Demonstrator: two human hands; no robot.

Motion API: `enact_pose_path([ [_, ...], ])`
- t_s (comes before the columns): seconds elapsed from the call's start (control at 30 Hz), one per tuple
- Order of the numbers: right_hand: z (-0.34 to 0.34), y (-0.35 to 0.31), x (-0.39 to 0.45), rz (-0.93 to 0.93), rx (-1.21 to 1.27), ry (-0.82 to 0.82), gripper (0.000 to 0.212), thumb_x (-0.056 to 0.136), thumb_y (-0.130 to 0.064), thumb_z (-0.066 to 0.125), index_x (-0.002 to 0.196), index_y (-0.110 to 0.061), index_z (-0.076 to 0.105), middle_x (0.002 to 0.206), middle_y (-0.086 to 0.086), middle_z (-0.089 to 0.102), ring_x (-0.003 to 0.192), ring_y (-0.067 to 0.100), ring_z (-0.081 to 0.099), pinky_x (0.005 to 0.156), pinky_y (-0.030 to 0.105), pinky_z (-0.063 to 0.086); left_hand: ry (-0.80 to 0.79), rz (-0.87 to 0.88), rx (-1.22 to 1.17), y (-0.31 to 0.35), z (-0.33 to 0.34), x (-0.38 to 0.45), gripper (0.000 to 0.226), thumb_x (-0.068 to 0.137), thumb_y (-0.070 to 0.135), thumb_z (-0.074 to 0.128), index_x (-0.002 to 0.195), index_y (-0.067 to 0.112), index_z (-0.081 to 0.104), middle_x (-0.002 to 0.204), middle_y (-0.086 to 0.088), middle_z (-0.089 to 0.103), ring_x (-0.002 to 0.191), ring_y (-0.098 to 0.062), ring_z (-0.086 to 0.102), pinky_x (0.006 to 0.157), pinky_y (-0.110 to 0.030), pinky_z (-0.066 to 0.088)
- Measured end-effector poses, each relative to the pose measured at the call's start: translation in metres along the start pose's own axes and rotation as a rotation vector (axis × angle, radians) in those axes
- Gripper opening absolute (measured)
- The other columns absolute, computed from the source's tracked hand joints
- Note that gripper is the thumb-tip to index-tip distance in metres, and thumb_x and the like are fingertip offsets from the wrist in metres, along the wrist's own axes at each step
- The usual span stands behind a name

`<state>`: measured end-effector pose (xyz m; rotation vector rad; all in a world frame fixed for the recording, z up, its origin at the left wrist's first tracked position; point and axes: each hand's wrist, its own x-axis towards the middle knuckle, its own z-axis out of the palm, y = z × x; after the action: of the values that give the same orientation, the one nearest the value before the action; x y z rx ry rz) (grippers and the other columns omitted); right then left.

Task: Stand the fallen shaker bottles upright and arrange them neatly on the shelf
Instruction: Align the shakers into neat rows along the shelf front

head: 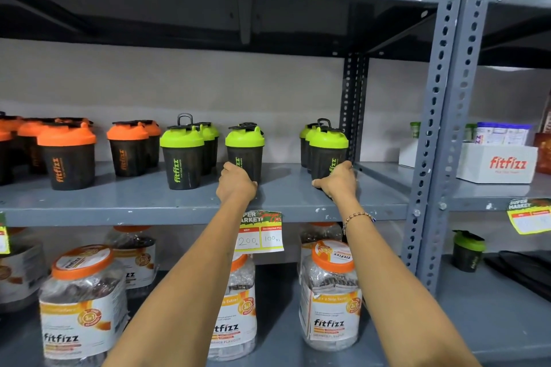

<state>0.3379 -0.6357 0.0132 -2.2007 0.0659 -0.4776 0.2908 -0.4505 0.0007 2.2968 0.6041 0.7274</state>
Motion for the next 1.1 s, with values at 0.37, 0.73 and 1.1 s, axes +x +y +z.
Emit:
enact_pose_path([
  [0.37, -0.007, 0.001, -0.02, -0.018, 0.054, 0.089, 0.09, 0.069, -0.021, 0.084, 0.134, 0.004, 0.028, 0.143, 0.022, 0.034, 0.132, 0.038, 0.039, 0.108, 0.041, 0.036, -0.013, 0.025, -0.009, -0.005, -0.012, -0.012, 0.068, 0.084, 0.026, 0.07, 0.132, -0.003, 0.032, 0.136, -0.021, 0.044, 0.124, -0.037, 0.046, 0.097, -0.043, 0.042],
  [0.73, 0.076, -0.074, -0.111, -0.491, 0.204, -0.062, 0.007, 0.078, -0.005, 0.065, 0.084, -0.009, 0.067, 0.078, 0.007, 0.071, 0.086, 0.026, 0.068, 0.084, 0.033, 0.052, 0.324, 0.269, -0.132, -0.116, -0.102, -0.003, 0.015, 0.088, 0.03, 0.064, 0.083, 0.017, 0.066, 0.077, -0.005, 0.072, 0.081, -0.025, 0.067, 0.074, -0.035, 0.052],
  [1.1, 0.15, -0.164, -0.148, -0.244, 0.021, -0.195, 0.107, 0.065, -0.044, 0.084, 0.135, 0.01, 0.024, 0.143, 0.028, 0.034, 0.132, 0.04, 0.038, 0.107, 0.044, 0.034, 0.518, 0.093, -0.016, -0.246, -0.216, 0.061, 0.085, 0.075, 0.028, 0.078, 0.135, -0.007, 0.03, 0.133, -0.025, 0.031, 0.119, -0.043, 0.036, 0.1, -0.049, 0.035],
])
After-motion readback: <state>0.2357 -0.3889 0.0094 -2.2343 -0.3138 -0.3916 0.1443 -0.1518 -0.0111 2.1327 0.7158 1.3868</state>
